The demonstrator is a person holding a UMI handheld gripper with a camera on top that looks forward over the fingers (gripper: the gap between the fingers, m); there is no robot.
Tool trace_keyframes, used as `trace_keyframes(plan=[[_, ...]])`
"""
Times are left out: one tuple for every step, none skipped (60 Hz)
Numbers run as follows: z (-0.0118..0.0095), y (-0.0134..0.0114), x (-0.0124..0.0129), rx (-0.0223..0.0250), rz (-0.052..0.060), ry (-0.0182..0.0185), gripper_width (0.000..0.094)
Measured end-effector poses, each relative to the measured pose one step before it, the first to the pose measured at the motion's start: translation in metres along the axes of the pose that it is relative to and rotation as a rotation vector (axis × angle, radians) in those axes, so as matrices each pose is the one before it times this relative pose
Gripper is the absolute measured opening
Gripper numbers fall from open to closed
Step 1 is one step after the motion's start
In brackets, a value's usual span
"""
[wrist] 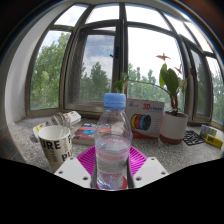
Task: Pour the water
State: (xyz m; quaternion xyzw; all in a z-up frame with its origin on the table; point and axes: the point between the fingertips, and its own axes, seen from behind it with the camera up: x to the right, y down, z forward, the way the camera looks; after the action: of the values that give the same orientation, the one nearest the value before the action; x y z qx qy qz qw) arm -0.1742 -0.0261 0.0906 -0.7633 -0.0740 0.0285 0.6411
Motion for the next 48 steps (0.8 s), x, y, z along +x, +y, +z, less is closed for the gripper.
trace_keyframes(plan=[[-0.00089,0.00016,0.0012,-0.00498,0.0082,0.00286,0.0448],[-0.00049,0.0002,0.00163,-0.00552,0.0073,0.00487,0.0471],[-0.00039,0.00096,0.00113,-0.00864,0.0054,0.00415,0.0496],[0.0008,0.00104,0.00031,-0.00991,0.002,0.00458,0.052],[-0.00076,0.00315,0.00052,-0.01873,0.0053,0.00379,0.0549],[-0.00096,0.00378,0.00035,-0.02162,0.0065,0.00273,0.0583],[-0.00099,0.00375,-0.00114,-0.02354,0.0073,-0.00128,0.0628],[-0.0018,0.00379,-0.0017,-0.02256,0.0068,-0.00564,0.069],[-0.00246,0.0025,-0.00218,-0.01787,0.008,-0.00635,0.0767],[-0.00398,0.0006,-0.00032,-0.01227,0.0105,-0.00405,0.0847],[-0.00275,-0.00129,0.00135,-0.00444,0.0095,-0.00154,0.0859],[-0.00287,0.00093,-0.00045,-0.00497,0.01,0.00432,0.0839],[-0.00447,-0.00028,0.0011,-0.00429,0.0087,0.00786,0.083],[-0.00551,-0.00031,0.00253,-0.00577,0.0069,0.01266,0.0835],[-0.00602,-0.00061,0.00283,-0.00399,0.0057,0.0151,0.0844],[-0.00612,-0.0008,0.00187,-0.00264,0.0035,0.01346,0.0859],[-0.00638,-0.00114,0.00138,-0.00054,0.0001,0.01171,0.0858],[-0.00693,-0.00186,0.00137,-0.00394,-0.0027,0.00724,0.0855],[-0.00491,0.00094,-0.00094,-0.00304,-0.0055,0.00946,0.0855],[-0.00613,0.00093,0.00054,-0.00713,-0.0053,0.01061,0.0854],[-0.00635,0.00148,0.00047,-0.009,-0.0047,0.01072,0.0852],[-0.00673,0.00144,0.00002,-0.0094,-0.0046,0.00896,0.0855],[-0.00672,0.00145,-0.00015,-0.00937,-0.0054,0.00721,0.0855],[-0.00687,0.00125,-0.00028,-0.00849,-0.0042,0.00691,0.0854],[-0.00924,-0.00016,0.00182,-0.00909,-0.0021,0.00389,0.0854],[-0.00744,0.00083,-0.00182,-0.0049,-0.0014,0.00637,0.0855],[-0.00683,0.00077,-0.00148,-0.00478,-0.0005,0.00361,0.0856],[-0.00701,0.00091,-0.00105,-0.00529,-0.0005,0.00378,0.0856],[-0.00722,0.00123,-0.00067,-0.00688,0.0007,0.00575,0.0856],[-0.00751,0.00156,-0.00067,-0.00871,0.0015,0.00614,0.0855],[-0.00708,0.00157,-0.00075,-0.00917,0.0011,0.00473,0.0855],[-0.00787,0.00051,0.00145,-0.00859,-0.0009,0.00289,0.0855],[-0.00665,0.00181,-0.00095,-0.00529,-0.0002,0.00502,0.0857],[-0.00677,0.00139,-0.00107,-0.00568,0.0004,0.00438,0.086],[-0.00644,0.00131,-0.00101,-0.00544,-0.0008,0.00307,0.0861],[-0.00618,0.00067,-0.00095,-0.00331,-0.0021,0.00246,0.086],[-0.0058,0.00003,-0.00079,-0.00054,-0.0023,0.00316,0.086],[-0.00568,-0.00014,-0.00015,0.00045,-0.0017,0.00427,0.0859],[-0.00561,-0.00121,0.00174,-0.00188,0.0004,0.00273,0.0862],[-0.0059,-0.0004,-0.00037,0.0019,-0.0008,0.00353,0.086],[-0.00564,-0.00064,-0.00058,0.00332,-0.0016,0.00264,0.086],[-0.0054,-0.0007,-0.00057,0.00363,-0.0022,0.00255,0.086],[-0.00427,-0.00027,-0.0005,0.0023,-0.0018,0.00272,0.0861],[-0.00487,-0.00078,-0.00081,0.00441,-0.0021,0.00199,0.086],[-0.00438,-0.00109,-0.00078,0.006,-0.0035,0.00136,0.086],[-0.00379,-0.00146,-0.00009,0.00723,-0.0049,0.00181,0.0859],[-0.00341,-0.00155,0.00009,0.00668,-0.0049,0.00247,0.086],[-0.00309,-0.00087,0.00046,0.00507,-0.0044,0.00285,0.086]])
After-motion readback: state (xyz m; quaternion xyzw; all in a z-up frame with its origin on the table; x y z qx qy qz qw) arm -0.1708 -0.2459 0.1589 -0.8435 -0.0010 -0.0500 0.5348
